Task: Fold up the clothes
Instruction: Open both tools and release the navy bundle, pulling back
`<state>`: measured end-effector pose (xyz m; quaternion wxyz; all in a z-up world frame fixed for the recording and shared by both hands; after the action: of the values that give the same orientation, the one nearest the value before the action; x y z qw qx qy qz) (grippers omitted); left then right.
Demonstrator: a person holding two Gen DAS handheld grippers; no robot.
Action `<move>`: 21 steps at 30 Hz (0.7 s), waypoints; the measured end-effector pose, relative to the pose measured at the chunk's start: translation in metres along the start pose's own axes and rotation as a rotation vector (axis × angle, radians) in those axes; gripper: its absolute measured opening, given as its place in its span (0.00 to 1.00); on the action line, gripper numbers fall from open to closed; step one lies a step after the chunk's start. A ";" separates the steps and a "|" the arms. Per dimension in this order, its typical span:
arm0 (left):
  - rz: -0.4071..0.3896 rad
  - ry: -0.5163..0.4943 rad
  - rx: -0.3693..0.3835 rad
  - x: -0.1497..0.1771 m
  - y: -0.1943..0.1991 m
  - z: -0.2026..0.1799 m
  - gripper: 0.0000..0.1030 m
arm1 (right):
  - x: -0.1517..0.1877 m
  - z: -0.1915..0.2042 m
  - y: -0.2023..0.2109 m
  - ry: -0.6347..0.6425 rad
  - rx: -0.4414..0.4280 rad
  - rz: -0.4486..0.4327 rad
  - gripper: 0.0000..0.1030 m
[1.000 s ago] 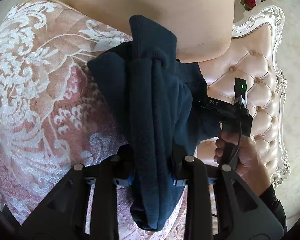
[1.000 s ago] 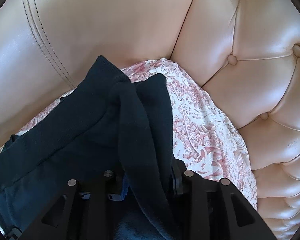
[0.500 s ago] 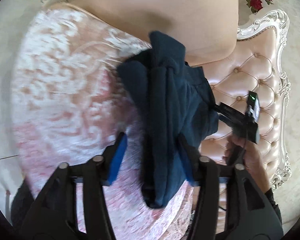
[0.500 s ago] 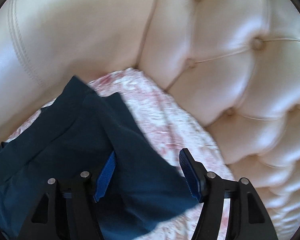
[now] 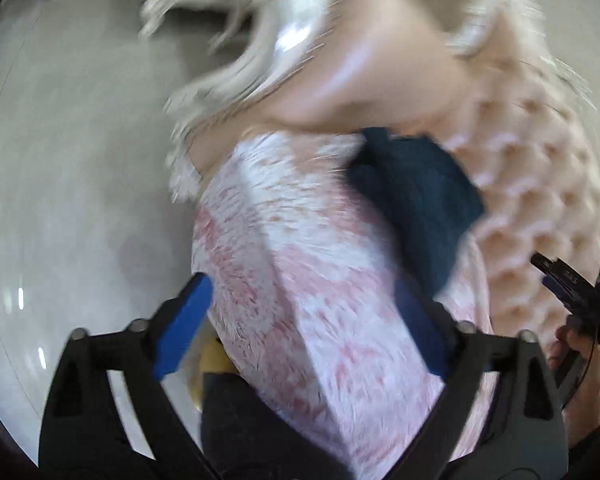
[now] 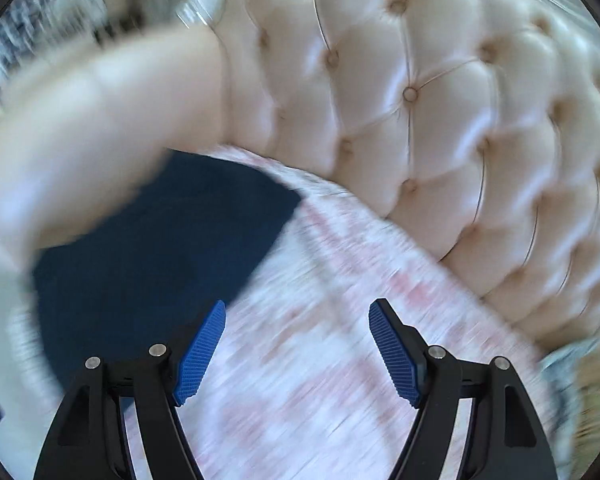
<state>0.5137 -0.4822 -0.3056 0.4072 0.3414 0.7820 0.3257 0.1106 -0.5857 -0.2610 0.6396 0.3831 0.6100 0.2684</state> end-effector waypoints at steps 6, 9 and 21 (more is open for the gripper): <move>-0.254 -0.344 0.078 0.024 0.127 -0.077 0.99 | 0.073 0.050 0.130 0.033 -0.090 -0.224 0.73; -0.310 -0.420 0.102 0.034 0.165 -0.100 0.99 | 0.099 0.072 0.188 0.054 -0.140 -0.293 0.73; -0.419 -0.673 0.083 0.063 0.232 -0.145 0.99 | 0.148 0.086 0.260 0.072 -0.240 -0.417 0.74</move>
<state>0.4240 -0.3364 -0.0829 0.6843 0.2784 0.6699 0.0738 0.2445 -0.3334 -0.1367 0.6999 0.1604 0.6621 0.2148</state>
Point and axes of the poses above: each gripper's, at about its wrist camera, not at the fingertips, and y roughly against the way its jaws point, z to its left, x to its underside, the point moved 6 cm from there along -y, roughly the way its jaws point, and after that the axes turned 5 degrees about -x, right-handed, at the moved point
